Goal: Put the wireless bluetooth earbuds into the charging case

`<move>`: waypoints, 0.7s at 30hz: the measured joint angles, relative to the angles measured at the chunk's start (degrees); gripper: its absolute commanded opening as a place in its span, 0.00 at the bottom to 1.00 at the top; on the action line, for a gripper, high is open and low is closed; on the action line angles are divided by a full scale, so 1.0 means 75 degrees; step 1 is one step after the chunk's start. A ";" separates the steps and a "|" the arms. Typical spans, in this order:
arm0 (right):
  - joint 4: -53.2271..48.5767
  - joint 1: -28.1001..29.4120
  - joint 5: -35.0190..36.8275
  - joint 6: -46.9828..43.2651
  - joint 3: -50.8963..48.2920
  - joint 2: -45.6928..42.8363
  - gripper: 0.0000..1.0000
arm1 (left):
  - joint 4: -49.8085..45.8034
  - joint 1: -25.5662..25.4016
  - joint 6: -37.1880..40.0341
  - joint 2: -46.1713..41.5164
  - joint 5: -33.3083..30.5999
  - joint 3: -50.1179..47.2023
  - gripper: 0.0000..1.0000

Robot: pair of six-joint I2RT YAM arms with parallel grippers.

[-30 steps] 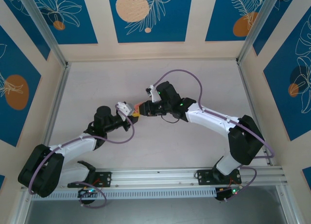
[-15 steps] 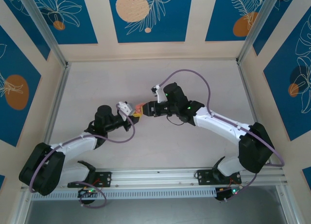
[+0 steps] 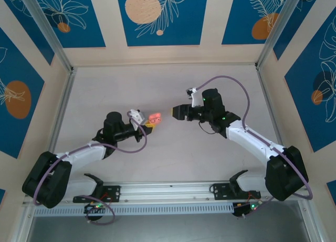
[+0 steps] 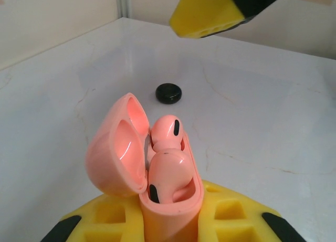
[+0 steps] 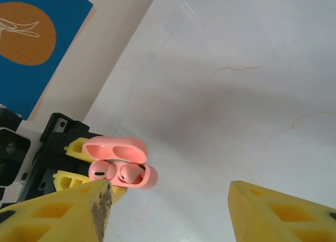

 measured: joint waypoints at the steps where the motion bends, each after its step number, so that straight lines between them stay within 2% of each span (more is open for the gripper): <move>1: 0.0050 -0.0105 -0.0207 -0.0079 -0.0029 -0.0023 0.62 | 0.0000 0.0000 0.0000 0.0009 0.0122 0.0009 0.17; 10: 0.0294 -0.0796 -0.1781 -0.0656 -0.0102 -0.0254 0.66 | -0.0003 -0.0012 -0.0064 0.0015 0.1043 0.0061 0.17; 21: -0.0012 -0.0868 -0.3045 -0.1137 0.0396 0.0160 0.68 | 0.0026 -0.0012 -0.0323 0.0058 0.1763 0.0160 0.17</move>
